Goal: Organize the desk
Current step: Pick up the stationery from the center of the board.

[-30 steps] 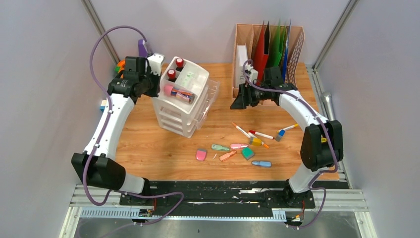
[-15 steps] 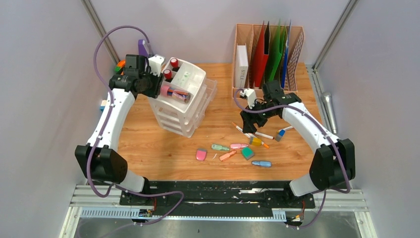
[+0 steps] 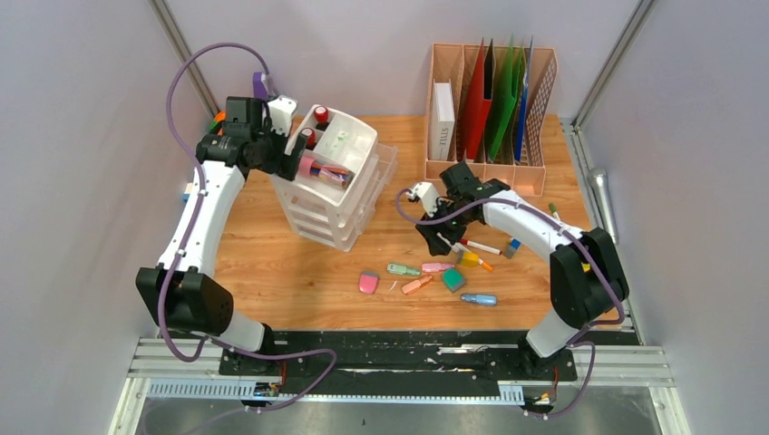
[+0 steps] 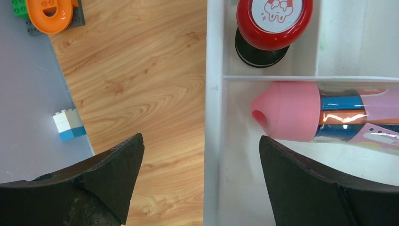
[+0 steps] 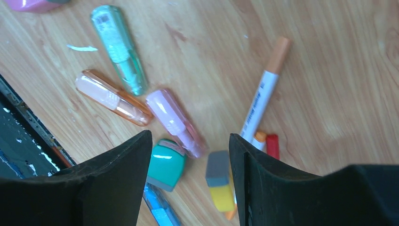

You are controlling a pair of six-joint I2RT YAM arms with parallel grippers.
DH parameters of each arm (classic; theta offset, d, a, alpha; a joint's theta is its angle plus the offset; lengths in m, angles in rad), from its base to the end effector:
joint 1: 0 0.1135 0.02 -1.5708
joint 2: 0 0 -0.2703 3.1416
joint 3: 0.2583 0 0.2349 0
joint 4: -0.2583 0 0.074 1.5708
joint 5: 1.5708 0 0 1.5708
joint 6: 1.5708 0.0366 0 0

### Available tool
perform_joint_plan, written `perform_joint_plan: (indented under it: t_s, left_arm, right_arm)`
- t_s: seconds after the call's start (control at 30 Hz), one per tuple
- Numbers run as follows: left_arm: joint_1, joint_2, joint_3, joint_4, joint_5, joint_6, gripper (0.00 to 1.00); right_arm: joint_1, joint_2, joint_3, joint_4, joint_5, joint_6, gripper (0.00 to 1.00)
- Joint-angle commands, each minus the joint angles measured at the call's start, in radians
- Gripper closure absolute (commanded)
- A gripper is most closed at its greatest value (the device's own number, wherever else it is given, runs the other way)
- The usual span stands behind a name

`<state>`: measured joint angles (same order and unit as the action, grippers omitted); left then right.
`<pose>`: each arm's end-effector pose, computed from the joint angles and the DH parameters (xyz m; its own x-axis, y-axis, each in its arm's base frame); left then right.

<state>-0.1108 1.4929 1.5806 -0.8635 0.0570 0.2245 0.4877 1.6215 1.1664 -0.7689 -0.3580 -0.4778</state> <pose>0.2968 -0.0351 0.3852 -0.6449 0.2954 -0.7048 0.3020 0.9457 0.1200 0.2598 0.1523 0.2357 -0.4876 -0.7461 -0.4534 -0.8652 0.4826 0.1363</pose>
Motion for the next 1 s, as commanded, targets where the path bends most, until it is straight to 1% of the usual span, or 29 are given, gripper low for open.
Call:
perform_joint_plan:
  t_s: [0.0, 0.37, 0.67, 0.83, 0.97]
  left_arm:
    - [0.002, -0.065, 0.055, 0.035, -0.002, -0.019, 0.0]
    - [0.002, -0.126, 0.043, 0.048, 0.014, -0.041, 0.0]
    - [0.001, -0.141, 0.029, 0.049, 0.009, -0.039, 0.0]
    - [0.002, -0.148, 0.022, 0.053, 0.016, -0.044, 0.0]
    - [0.002, -0.151, 0.019, 0.057, 0.015, -0.05, 0.0]
  right_arm:
    - [0.082, -0.016, -0.023, 0.039, 0.01, -0.072, 0.38]
    - [0.156, 0.043, -0.08, 0.075, 0.099, -0.158, 0.37]
    - [0.172, 0.073, -0.136, 0.121, 0.173, -0.208, 0.38]
    - [0.176, 0.08, -0.172, 0.175, 0.179, -0.205, 0.45]
    - [0.176, 0.089, -0.167, 0.197, 0.177, -0.198, 0.57]
